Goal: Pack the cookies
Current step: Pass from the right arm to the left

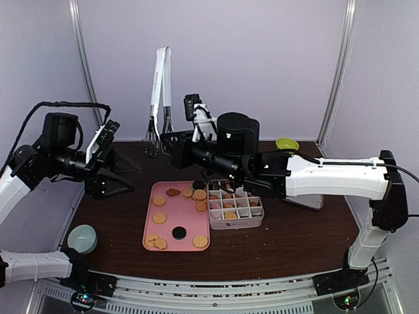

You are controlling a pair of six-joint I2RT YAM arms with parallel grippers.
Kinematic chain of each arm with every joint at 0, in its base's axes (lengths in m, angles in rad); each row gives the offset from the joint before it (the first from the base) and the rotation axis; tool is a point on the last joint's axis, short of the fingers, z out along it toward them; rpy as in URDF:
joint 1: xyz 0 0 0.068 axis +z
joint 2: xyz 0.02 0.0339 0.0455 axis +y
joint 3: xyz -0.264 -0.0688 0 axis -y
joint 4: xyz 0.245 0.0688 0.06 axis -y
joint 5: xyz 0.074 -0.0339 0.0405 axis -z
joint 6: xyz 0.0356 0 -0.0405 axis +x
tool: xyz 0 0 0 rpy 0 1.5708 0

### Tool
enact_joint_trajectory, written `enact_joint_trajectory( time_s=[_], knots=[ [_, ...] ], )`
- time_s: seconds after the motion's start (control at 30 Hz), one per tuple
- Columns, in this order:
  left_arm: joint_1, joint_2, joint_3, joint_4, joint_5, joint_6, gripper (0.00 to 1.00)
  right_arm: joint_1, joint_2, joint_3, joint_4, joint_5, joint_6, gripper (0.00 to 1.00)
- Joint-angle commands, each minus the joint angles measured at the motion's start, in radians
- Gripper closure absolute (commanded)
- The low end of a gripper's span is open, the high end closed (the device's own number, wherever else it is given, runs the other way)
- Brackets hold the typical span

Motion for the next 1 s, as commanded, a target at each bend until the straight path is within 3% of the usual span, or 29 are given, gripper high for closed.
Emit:
enact_joint_trajectory(
  time_s=[0.0, 0.2, 0.33, 0.4, 0.53, 0.6, 0.87, 0.97],
  knots=[
    [0.005, 0.013, 0.028, 0.095, 0.077, -0.081, 0.31, 0.007, 0.025, 0.052, 0.09, -0.057, 0.041, 1.0],
    [0.006, 0.005, 0.019, 0.134, 0.122, -0.138, 0.42, 0.008, 0.044, 0.06, 0.138, -0.076, 0.061, 1.0],
    [0.005, 0.001, 0.039, 0.133, 0.13, -0.148, 0.42, 0.011, 0.053, 0.059, 0.159, -0.092, 0.073, 1.0],
    [0.006, 0.001, 0.046, 0.153, 0.154, -0.183, 0.39, 0.013, 0.053, 0.05, 0.172, -0.107, 0.077, 1.0],
    [0.01, 0.004, 0.06, 0.182, 0.148, -0.247, 0.22, 0.02, 0.044, 0.033, 0.196, -0.14, 0.067, 1.0],
    [0.024, 0.007, 0.051, 0.228, 0.168, -0.308, 0.19, 0.023, 0.038, 0.024, 0.202, -0.171, 0.057, 1.0],
    [0.06, 0.025, -0.012, 0.37, 0.23, -0.489, 0.19, 0.027, 0.03, 0.015, 0.201, -0.247, 0.054, 1.0],
    [0.06, 0.04, -0.023, 0.446, 0.252, -0.577, 0.29, 0.029, 0.043, 0.031, 0.194, -0.262, 0.052, 1.0]
  ],
)
